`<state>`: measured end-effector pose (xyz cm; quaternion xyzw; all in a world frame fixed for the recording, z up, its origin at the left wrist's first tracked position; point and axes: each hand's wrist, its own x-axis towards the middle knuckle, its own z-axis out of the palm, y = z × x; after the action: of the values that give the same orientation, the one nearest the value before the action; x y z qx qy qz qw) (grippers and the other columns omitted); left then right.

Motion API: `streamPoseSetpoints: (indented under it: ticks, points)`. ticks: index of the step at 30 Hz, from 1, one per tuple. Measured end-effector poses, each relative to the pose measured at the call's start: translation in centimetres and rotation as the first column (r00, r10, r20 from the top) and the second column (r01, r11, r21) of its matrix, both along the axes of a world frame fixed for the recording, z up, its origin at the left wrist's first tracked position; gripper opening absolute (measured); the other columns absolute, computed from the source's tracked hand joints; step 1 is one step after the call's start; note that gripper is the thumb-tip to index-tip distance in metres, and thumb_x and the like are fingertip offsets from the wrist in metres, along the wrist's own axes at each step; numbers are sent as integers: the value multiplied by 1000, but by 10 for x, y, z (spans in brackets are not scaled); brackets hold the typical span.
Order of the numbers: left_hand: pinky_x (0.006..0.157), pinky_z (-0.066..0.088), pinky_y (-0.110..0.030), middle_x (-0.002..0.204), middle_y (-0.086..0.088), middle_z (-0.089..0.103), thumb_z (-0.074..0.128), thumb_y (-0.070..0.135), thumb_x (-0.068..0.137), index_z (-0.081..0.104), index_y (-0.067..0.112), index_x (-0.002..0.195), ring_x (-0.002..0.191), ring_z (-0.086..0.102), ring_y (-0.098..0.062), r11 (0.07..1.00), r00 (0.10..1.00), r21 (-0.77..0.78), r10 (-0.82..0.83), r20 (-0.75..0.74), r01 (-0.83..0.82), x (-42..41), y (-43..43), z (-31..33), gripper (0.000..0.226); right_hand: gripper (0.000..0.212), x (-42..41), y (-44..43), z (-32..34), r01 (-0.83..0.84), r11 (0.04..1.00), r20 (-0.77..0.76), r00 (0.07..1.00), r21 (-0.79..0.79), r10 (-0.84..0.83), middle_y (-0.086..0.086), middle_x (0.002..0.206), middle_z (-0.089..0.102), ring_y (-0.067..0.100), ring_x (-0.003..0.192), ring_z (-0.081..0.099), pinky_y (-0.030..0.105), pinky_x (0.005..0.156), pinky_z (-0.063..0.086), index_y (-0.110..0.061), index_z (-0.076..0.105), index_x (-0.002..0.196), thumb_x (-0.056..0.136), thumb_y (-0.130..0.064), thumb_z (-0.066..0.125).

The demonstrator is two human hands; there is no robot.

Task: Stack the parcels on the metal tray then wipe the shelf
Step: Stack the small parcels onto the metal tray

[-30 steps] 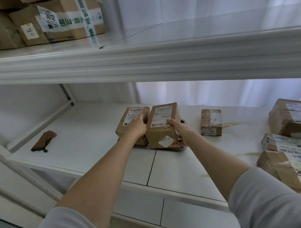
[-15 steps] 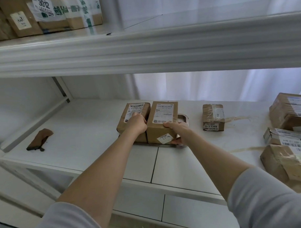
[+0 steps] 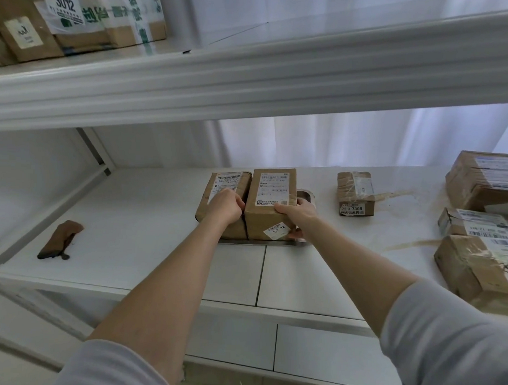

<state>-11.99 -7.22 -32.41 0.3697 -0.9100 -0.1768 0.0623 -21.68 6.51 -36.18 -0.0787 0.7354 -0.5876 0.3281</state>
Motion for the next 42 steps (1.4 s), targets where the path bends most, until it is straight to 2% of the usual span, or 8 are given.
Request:
streamPoseSetpoints:
  ticks: [11,19,22,25,31,34,37,42]
  points:
    - [101,40,-33,142,-10,41,49,1,87,46,12,136,125,47,-24,996,998,65,-58,-24,60,0,-1,-4,51,49,-5,-6,2,-5,995,-122,992,101,17,6,112,68,19,91,67,28,74,55,-10,60,122,84,-39,70]
    - [91,46,-24,127,-9,53,52,7,92,55,9,127,114,55,-21,984,932,-114,-164,-322,134,-28,37,18,35,62,-13,25,24,166,979,-374,921,115,-112,8,133,53,27,116,55,40,96,47,-12,47,134,86,-45,66]
    - [92,47,-23,125,-8,57,55,10,92,58,10,124,109,59,-19,967,909,-119,-252,-331,225,-46,65,19,33,34,-21,50,32,165,976,-437,895,143,-88,6,114,68,23,97,63,38,89,51,-9,65,112,93,-36,58]
    - [88,44,-19,124,-6,60,58,11,91,58,9,125,105,61,-17,951,895,-29,-301,-328,309,-60,102,19,34,44,-27,78,40,179,965,-470,880,191,-70,6,84,72,23,79,67,36,81,53,-11,66,73,98,-41,46]
    - [72,46,-23,86,-6,69,59,15,88,70,9,87,77,63,-17,919,893,44,-369,-255,393,-90,181,28,13,31,-48,139,56,206,956,-512,856,208,-74,7,117,62,26,102,61,37,88,51,-10,56,123,95,-12,44]
    - [69,40,-25,60,1,55,46,26,96,56,11,60,62,54,-16,927,912,54,-353,-207,371,-108,225,28,41,31,-65,180,58,233,949,-522,848,214,-91,5,118,62,23,102,59,34,86,49,-14,57,122,92,-15,48]
    - [84,49,-31,77,-7,68,44,17,98,69,2,89,71,64,-16,898,915,191,-368,-168,396,-124,265,24,31,30,-86,220,55,270,933,-543,833,239,-102,5,119,65,20,95,60,34,86,50,-15,61,120,93,-14,48]
    - [87,56,-38,122,-18,59,50,0,94,40,4,137,102,65,-27,847,929,395,-368,-50,356,-141,316,13,44,32,-114,280,49,334,849,-551,832,408,-63,13,127,54,32,114,50,40,91,46,-13,56,120,90,-23,52]
